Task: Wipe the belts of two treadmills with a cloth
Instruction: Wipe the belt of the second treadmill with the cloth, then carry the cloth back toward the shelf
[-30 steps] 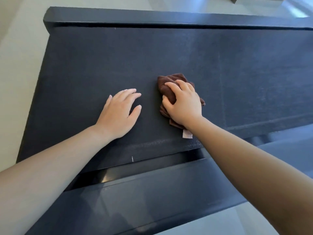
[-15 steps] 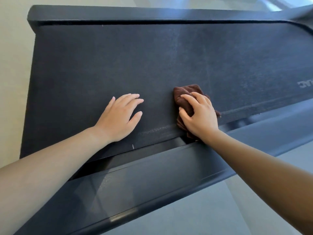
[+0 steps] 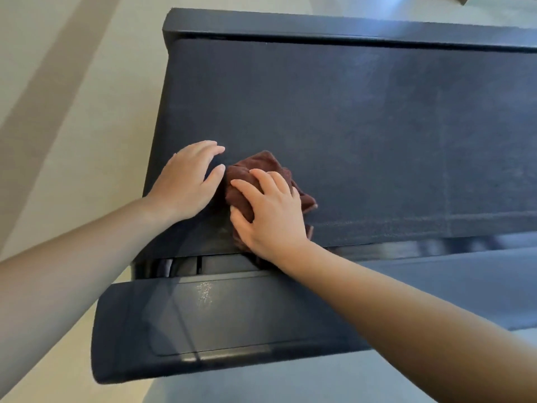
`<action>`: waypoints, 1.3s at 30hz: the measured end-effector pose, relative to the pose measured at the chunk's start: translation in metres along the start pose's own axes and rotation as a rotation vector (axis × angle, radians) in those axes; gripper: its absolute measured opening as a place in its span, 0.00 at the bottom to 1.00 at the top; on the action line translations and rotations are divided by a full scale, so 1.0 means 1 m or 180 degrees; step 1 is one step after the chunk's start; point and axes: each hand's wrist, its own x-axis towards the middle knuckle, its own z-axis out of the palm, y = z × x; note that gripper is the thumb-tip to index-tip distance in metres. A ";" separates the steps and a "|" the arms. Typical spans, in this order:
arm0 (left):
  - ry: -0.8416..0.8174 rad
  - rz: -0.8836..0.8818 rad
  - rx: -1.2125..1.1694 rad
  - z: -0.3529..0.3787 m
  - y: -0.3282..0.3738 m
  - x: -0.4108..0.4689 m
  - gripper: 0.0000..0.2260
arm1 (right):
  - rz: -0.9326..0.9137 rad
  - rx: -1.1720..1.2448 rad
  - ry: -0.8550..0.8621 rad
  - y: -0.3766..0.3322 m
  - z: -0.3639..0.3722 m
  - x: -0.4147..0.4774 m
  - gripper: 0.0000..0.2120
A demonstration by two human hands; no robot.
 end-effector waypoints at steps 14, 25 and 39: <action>0.0010 -0.0693 0.0109 -0.026 -0.007 -0.065 0.18 | -0.0317 -0.0304 -0.0644 0.008 0.000 0.026 0.34; 0.0097 -0.0831 -0.0029 -0.026 -0.013 -0.116 0.19 | -0.0584 -0.0058 -0.0269 -0.002 0.003 0.024 0.23; -0.0084 -0.1075 0.1085 -0.144 -0.140 -0.282 0.22 | -0.0739 0.0370 -0.0843 -0.198 0.064 0.008 0.16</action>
